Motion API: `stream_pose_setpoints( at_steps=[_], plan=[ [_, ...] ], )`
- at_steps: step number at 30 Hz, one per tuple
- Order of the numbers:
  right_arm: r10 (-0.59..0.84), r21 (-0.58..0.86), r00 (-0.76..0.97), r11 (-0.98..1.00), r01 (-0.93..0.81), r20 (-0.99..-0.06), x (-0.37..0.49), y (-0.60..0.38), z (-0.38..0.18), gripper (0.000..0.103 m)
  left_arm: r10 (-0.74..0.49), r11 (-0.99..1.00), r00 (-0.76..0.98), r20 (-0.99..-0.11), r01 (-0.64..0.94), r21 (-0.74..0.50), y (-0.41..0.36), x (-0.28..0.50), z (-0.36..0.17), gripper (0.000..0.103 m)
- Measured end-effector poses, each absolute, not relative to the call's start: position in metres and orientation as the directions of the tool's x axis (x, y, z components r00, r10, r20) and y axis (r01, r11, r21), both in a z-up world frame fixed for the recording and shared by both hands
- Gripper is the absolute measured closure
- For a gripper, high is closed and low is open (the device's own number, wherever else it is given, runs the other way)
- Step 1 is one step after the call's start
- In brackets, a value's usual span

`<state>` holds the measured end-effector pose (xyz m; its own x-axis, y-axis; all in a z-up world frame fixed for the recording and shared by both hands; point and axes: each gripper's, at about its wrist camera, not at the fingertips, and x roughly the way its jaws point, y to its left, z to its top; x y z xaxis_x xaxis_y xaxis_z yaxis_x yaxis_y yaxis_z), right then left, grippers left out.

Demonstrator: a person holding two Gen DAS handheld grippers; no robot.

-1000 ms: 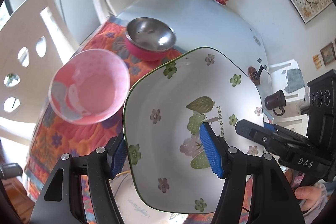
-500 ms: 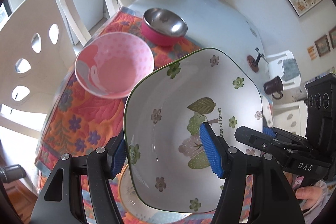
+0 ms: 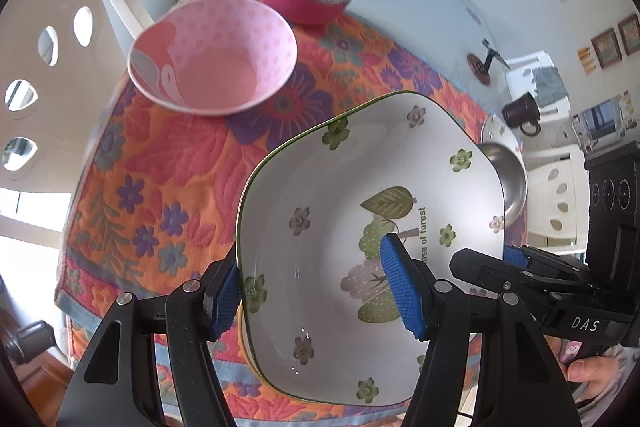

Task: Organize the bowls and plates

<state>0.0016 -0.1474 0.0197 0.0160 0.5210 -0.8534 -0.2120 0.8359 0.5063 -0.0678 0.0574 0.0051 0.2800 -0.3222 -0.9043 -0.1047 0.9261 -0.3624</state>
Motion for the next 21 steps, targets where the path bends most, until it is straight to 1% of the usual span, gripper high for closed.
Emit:
stream_pose_setpoints(
  at_steps=[21],
  plan=[
    [0.482,0.484,-0.051,0.869,-0.099,-0.875,-0.035,-0.153,-0.022,0.049,-0.330,0.939,0.160,-0.930,-0.046,-0.341,0.045,-0.082,-0.035,0.042]
  ],
)
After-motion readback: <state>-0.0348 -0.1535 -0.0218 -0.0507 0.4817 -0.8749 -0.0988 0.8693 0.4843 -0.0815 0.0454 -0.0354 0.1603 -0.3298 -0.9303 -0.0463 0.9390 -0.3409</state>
